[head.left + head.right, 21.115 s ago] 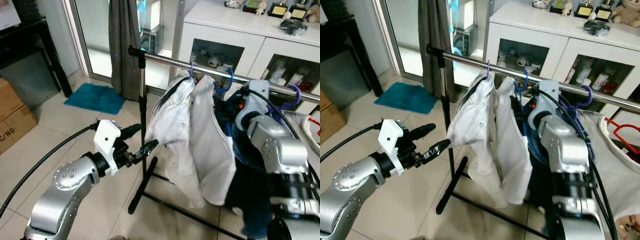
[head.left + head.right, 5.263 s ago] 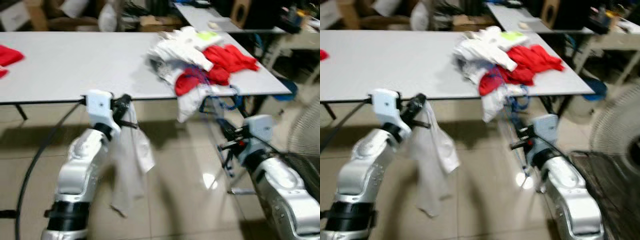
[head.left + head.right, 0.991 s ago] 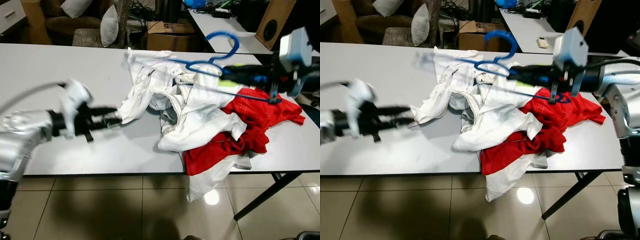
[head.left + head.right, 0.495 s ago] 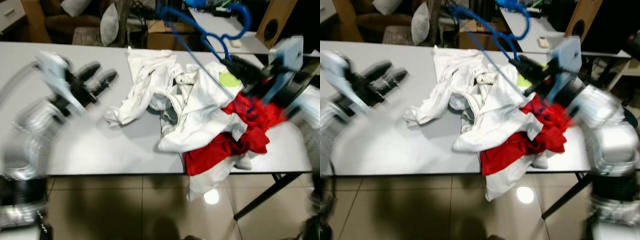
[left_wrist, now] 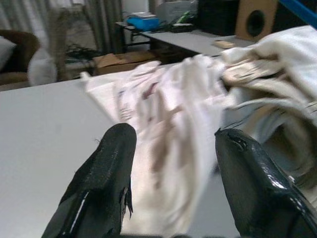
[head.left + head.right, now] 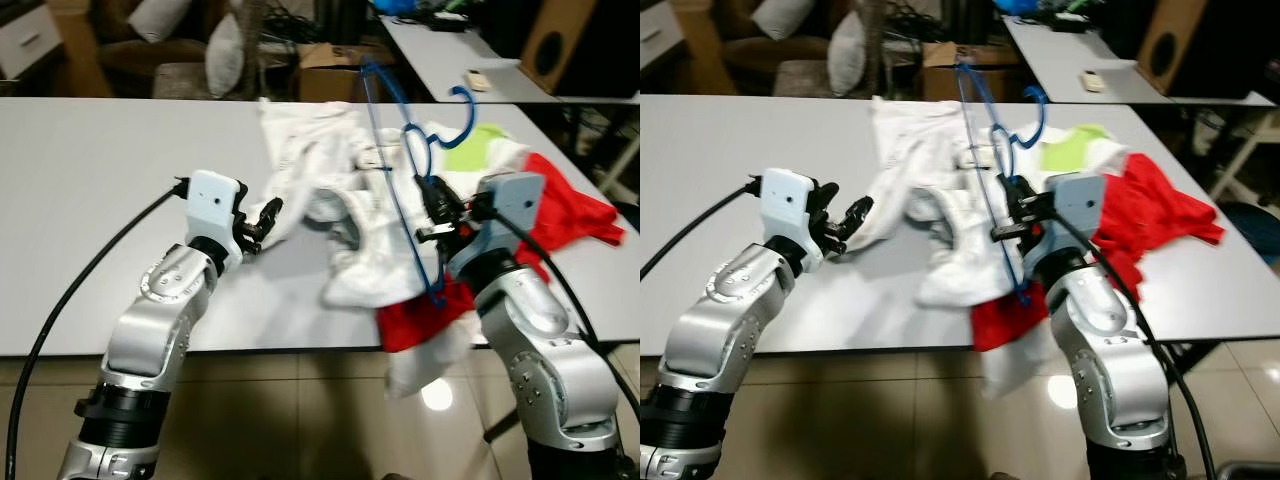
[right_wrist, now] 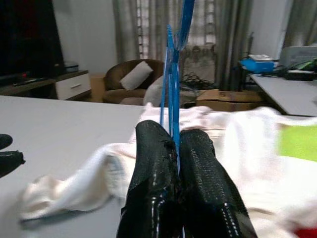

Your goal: Hang hanger

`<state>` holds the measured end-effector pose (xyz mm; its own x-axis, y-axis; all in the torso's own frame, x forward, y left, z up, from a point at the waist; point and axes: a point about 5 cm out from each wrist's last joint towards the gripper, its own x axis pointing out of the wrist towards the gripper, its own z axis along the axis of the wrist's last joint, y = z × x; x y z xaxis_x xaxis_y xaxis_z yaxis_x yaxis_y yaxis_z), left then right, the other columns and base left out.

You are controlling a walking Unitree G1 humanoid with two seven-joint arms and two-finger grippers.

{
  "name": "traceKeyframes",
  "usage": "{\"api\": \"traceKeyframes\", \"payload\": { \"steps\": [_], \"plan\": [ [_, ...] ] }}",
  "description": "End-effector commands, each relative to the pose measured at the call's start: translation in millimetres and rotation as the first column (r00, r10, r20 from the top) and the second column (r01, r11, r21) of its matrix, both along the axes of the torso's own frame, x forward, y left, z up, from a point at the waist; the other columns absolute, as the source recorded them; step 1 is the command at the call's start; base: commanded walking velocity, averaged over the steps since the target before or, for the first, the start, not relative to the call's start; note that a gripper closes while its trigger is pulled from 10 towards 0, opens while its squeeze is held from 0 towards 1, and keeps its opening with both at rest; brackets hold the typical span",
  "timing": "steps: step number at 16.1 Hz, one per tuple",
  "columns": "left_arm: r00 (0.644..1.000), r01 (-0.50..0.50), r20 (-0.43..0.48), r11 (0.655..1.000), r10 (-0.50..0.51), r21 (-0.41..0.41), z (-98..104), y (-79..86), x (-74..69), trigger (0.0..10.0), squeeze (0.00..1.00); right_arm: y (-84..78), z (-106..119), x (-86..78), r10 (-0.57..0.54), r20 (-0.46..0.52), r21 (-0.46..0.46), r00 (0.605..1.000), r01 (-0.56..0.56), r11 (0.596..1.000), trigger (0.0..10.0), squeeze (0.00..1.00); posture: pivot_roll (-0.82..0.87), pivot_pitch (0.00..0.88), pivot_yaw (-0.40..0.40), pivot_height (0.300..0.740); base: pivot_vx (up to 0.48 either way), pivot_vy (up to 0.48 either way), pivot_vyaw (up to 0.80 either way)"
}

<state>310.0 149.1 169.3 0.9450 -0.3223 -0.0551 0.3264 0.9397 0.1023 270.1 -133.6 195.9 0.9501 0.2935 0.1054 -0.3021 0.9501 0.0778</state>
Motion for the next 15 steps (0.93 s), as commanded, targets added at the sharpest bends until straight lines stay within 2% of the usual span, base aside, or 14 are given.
{"api": "traceKeyframes", "payload": {
  "steps": [1,4,7,11,15],
  "plan": [
    [1.000,-0.022,0.009,1.000,0.022,0.001,3,-0.7,1.1,10.0,0.00,2.0,7,-2.2,0.001,0.025,-0.001,1.000,-0.001,1.000,10.0,0.00,-0.19,0.000,0.000,0.740,0.000,0.379,0.00],
    [0.998,-0.057,0.029,0.998,0.056,0.014,10,0.2,7.2,10.0,0.00,-1.2,14,1.4,0.000,0.049,-0.038,0.999,0.001,0.999,10.0,0.00,-0.18,0.000,-0.001,0.740,0.000,0.379,0.00],
    [0.995,-0.099,0.017,0.994,0.098,0.040,2,9.2,4.1,10.0,0.00,1.0,7,2.4,0.010,0.030,-0.026,0.999,-0.009,1.000,10.0,0.00,-0.17,0.000,-0.024,0.740,0.000,0.368,0.00],
    [0.999,-0.037,0.009,0.997,0.037,0.067,-1,1.5,-0.7,10.0,0.00,15.7,-5,-0.4,0.070,-0.007,0.012,0.997,-0.070,0.997,10.0,0.00,-0.14,0.000,-0.019,0.740,0.000,0.357,0.00],
    [0.999,-0.053,-0.009,0.994,0.054,0.091,-6,7.0,-3.2,10.0,0.00,17.5,-11,-1.9,0.075,-0.022,0.028,0.997,-0.074,0.997,10.0,0.00,-0.14,0.000,-0.013,0.740,0.000,0.355,0.00]
  ]
}}
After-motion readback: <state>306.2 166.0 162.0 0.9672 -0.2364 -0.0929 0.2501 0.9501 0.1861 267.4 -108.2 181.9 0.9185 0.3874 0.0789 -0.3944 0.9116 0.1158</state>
